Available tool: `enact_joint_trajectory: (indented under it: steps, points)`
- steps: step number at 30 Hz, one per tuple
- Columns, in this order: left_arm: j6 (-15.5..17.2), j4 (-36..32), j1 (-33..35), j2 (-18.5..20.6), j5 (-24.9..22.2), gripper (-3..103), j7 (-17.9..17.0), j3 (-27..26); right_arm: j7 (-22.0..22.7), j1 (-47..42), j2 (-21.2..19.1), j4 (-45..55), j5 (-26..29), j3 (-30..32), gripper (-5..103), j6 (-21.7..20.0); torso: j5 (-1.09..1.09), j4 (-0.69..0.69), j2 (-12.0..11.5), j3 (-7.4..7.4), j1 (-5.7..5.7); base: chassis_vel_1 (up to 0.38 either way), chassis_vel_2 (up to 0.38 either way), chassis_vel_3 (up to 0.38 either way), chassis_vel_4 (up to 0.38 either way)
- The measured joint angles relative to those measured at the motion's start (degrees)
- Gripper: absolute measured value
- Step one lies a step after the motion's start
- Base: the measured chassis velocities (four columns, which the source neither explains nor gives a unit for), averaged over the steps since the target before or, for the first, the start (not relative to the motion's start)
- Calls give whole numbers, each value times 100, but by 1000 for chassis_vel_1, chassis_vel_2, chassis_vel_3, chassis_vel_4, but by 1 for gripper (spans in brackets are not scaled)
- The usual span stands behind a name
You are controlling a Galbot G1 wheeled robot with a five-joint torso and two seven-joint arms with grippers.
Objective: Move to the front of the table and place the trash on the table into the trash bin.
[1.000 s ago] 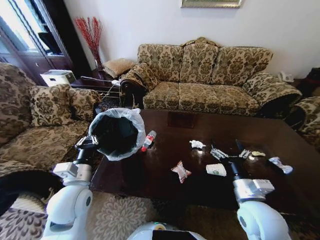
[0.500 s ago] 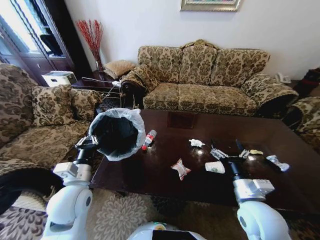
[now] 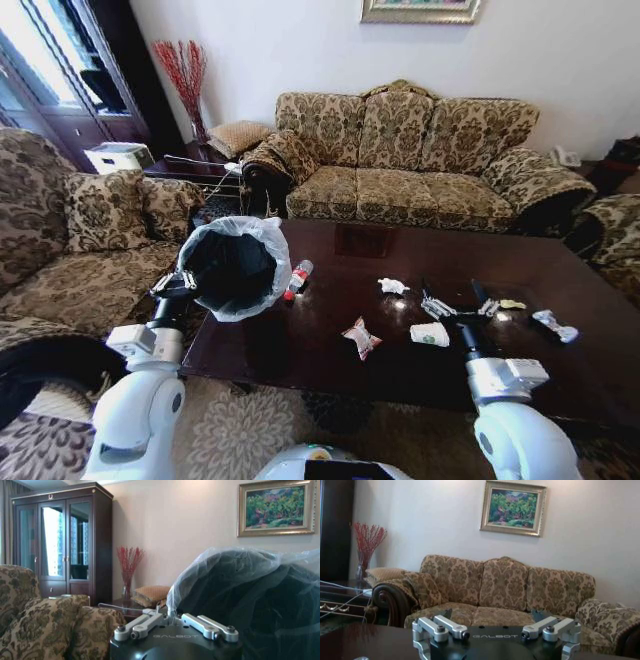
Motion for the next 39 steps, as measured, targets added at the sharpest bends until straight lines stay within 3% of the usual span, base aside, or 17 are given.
enact_joint_trajectory:
  steps: [8, 13, 19, 24, 30, 34, 37, 39]
  points:
    - [0, 0, 0, 0, 0, 2, 0, 0, 0, 0, 0, 0, 0, 0, 100, 0, 0, 0, -1, 0, 0, 0, 0, 0, 0]
    - [-357, 14, 161, -67, 380, 2, 144, 149, -66, 38, 19, -34, -175, -124, 100, -311, 0, 0, -1, 0, 0, 0, 0, 0, 0]
    - [-472, 14, 181, -31, 168, 2, 150, 134, -70, 163, 28, -146, -57, -186, 100, -176, 1, 0, -1, 0, -1, 0, 0, 0, 0]
    - [-404, 14, 184, -15, 181, 2, 101, 106, -79, 233, 24, -188, 25, -279, 100, -166, 0, -1, -1, 0, -1, 0, 0, 0, 0]
    - [-295, 121, 63, 61, 448, 2, -243, -48, -156, 582, -64, -400, 147, -574, 100, -230, 0, 0, -2, 0, -1, 0, 0, 0, 0]
    - [-247, 361, -87, 263, 461, 2, -321, -232, 32, 1243, -403, -1080, 481, -1173, 100, -287, 0, 5, -2, 0, -1, 0, 0, 0, 0]
    - [-144, 600, -304, 447, 289, 2, -316, -116, 82, 1528, -547, -1530, 484, -1439, 100, -215, -1, -7, -3, 0, 0, 0, 0, 0, 0]
    - [-135, 628, -292, 467, 177, 2, -295, -96, 101, 1723, -584, -1728, 485, -1595, 100, -199, -2, -6, -3, 0, 0, 0, 0, 0, 0]
